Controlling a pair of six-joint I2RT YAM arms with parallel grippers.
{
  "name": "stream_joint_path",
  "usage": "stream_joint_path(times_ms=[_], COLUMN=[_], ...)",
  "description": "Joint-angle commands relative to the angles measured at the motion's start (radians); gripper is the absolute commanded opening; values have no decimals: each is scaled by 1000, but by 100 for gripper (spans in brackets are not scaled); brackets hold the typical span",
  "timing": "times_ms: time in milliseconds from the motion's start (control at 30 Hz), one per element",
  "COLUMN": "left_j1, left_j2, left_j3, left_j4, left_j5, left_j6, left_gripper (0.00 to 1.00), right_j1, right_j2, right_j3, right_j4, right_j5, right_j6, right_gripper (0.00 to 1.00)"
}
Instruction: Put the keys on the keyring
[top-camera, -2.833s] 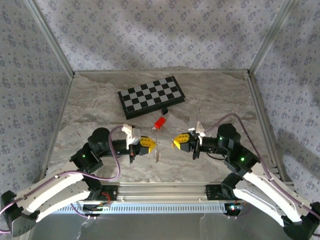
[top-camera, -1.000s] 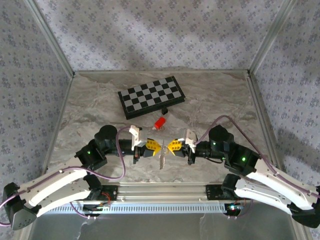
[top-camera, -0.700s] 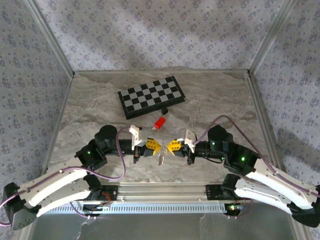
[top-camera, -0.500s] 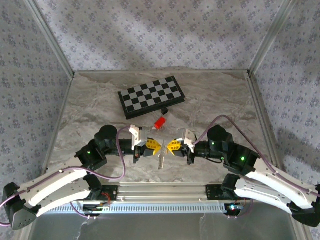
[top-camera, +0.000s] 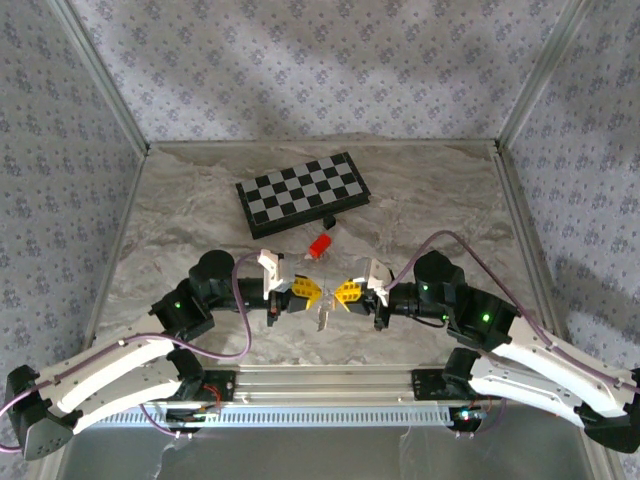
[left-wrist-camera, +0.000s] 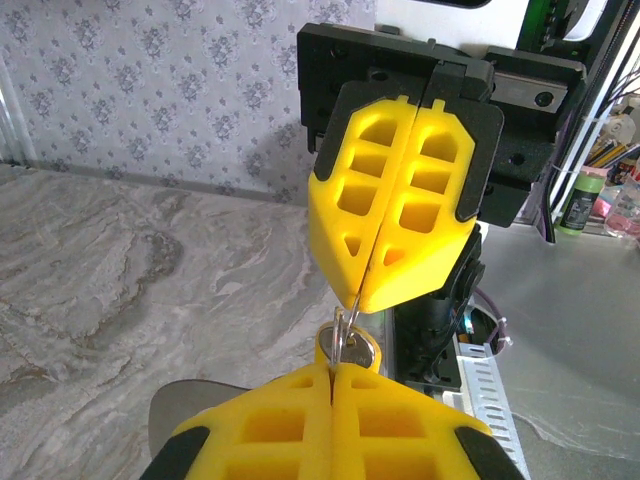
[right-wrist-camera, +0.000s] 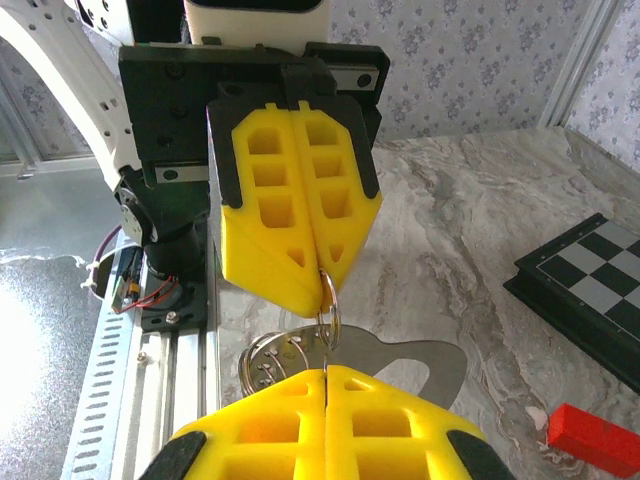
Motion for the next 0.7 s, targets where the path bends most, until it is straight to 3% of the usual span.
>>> stream_joint_path(times_ms=[0, 667], left_j1=[-8, -8], left_j2=[-16, -18], left_j3=[32, 39], left_j4=[32, 19], left_j5=[4, 6], left_j6=[18, 24], left_gripper=[0, 0], right_j1=[9, 9], right_j2=[4, 12], right_j3=[35, 41], right_j4=[10, 18], right_j5=[10, 28], right_j6=[-18, -17], right_gripper=[0, 0])
